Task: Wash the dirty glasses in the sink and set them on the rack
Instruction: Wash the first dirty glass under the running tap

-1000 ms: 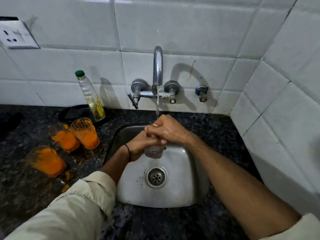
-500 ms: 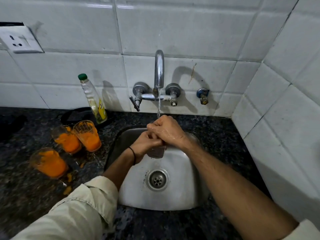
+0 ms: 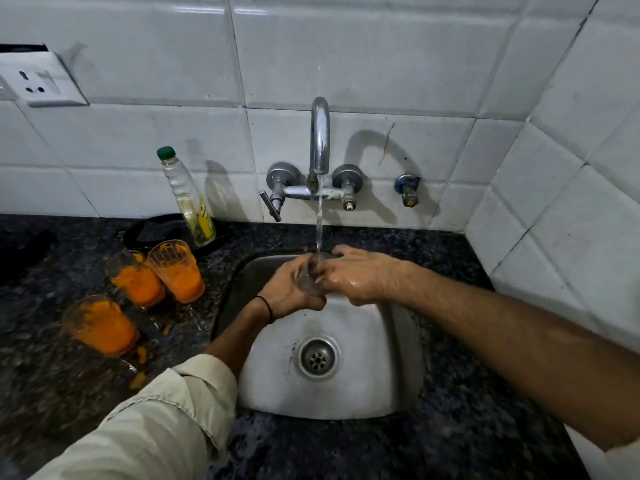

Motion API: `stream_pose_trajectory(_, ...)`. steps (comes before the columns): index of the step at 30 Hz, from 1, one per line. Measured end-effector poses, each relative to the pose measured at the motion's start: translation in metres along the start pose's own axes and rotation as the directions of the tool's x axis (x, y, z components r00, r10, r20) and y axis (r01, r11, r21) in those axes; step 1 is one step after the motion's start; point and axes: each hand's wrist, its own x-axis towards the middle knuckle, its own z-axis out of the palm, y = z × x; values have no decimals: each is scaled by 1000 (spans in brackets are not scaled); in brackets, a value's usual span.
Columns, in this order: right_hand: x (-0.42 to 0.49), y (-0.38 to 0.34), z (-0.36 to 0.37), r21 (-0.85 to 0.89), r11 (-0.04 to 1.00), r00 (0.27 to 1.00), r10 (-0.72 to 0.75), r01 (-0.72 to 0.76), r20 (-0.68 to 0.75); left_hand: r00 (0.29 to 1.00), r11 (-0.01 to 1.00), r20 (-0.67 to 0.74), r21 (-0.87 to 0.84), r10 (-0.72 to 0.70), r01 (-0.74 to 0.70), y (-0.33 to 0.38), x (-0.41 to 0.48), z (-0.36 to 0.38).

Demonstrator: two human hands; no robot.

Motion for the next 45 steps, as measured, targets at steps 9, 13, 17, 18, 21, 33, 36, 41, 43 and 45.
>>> stream_pose_trajectory(9, 50, -68, 19, 965, 227, 672, 736, -128, -84, 966, 988, -260, 148, 3, 37, 3, 6, -4)
stream_pose_trajectory(13, 22, -39, 45, 633, 771, 846, 385, -74, -370, 988, 982, -136, 162, -72, 94, 1, 0, -16)
stream_pose_trajectory(17, 11, -1, 29, 91, 996, 992, -5, 17, -124, 990, 958, -13, 252, -138, 136, 2, 0, -3)
stream_pose_trajectory(18, 15, -4, 23, 90, 996, 996, 11, -4, -83, 990, 968, -35, 208, -137, 141, 2, 2, 1)
stream_pose_trajectory(21, 33, -18, 13, 518, 822, 960, 280, -237, -5, 982, 976, -147, 162, -120, 143, -1, 4, 5)
stream_pose_trajectory(33, 10, -6, 36, 259, 966, 958, 72, 2, -276, 986, 976, -62, 141, -157, 164, 7, -5, -3)
stream_pose_trajectory(36, 19, -18, 20, 369, 911, 961, 244, -182, -131, 982, 977, -112, 133, -152, 166, 8, -2, 4)
stream_pose_trajectory(41, 48, -51, 28, 957, 221, 753, 658, -188, -4, 959, 955, -203, 180, -197, 234, 7, -4, 1)
stream_pose_trajectory(43, 47, -64, 38, 959, 260, 710, 696, -109, -108, 957, 942, -214, 228, -199, 246, 6, -5, -3)
stream_pose_trajectory(45, 37, -57, 53, 841, 539, 732, 593, -51, -335, 953, 947, -196, 178, -233, 268, 6, -7, -8)
